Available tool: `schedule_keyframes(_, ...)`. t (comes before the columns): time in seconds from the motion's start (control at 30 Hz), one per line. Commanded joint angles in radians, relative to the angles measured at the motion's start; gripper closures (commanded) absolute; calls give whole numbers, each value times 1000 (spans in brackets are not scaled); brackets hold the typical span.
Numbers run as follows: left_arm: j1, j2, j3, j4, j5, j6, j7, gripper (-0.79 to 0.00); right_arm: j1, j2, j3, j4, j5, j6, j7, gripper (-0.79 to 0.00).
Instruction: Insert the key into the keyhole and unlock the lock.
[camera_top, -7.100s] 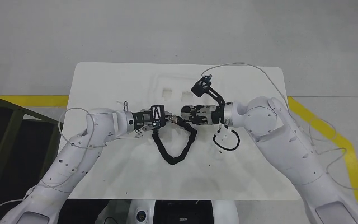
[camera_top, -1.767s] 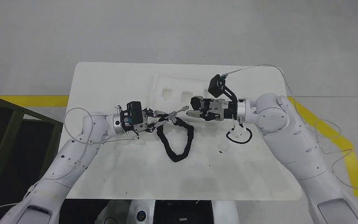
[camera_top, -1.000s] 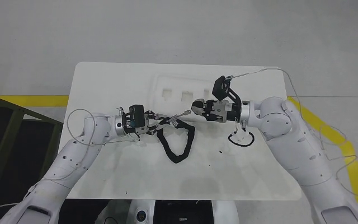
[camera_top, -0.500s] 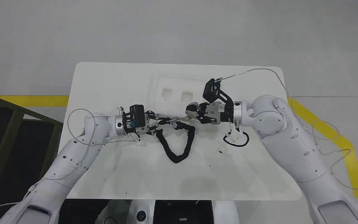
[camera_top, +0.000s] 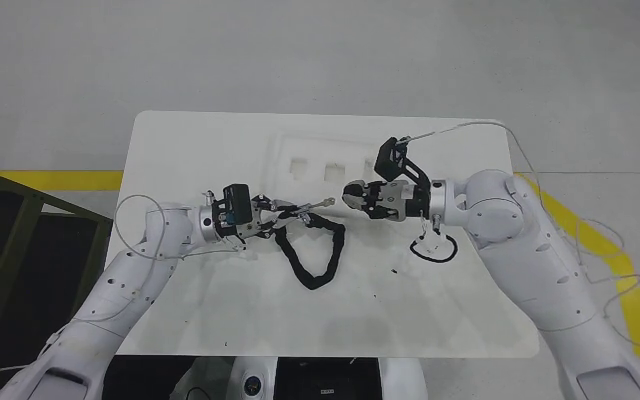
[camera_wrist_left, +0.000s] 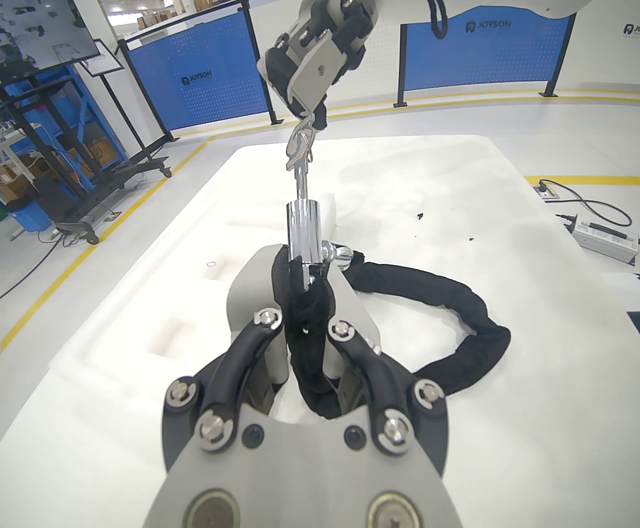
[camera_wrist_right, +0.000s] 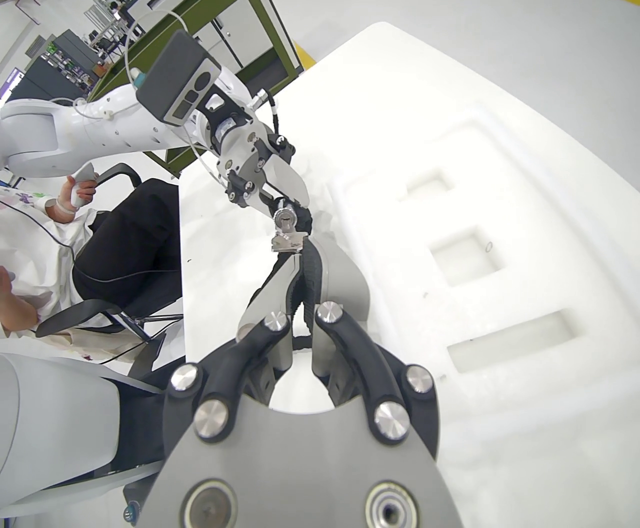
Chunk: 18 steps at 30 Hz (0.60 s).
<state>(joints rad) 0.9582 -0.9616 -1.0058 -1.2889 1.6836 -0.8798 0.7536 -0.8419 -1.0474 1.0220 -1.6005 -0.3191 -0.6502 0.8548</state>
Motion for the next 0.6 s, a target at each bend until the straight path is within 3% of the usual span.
schedule_keyframes(0.0, 1, 1, -1, -5, -1, 0, -3, 0, 4, -2, -9, -1, -1, 1, 0, 0)
schedule_keyframes(0.57, 5, 3, 3, -17, 1, -1, -26, 0, 37, -9, -49, 14, -25, 19, 3, 0)
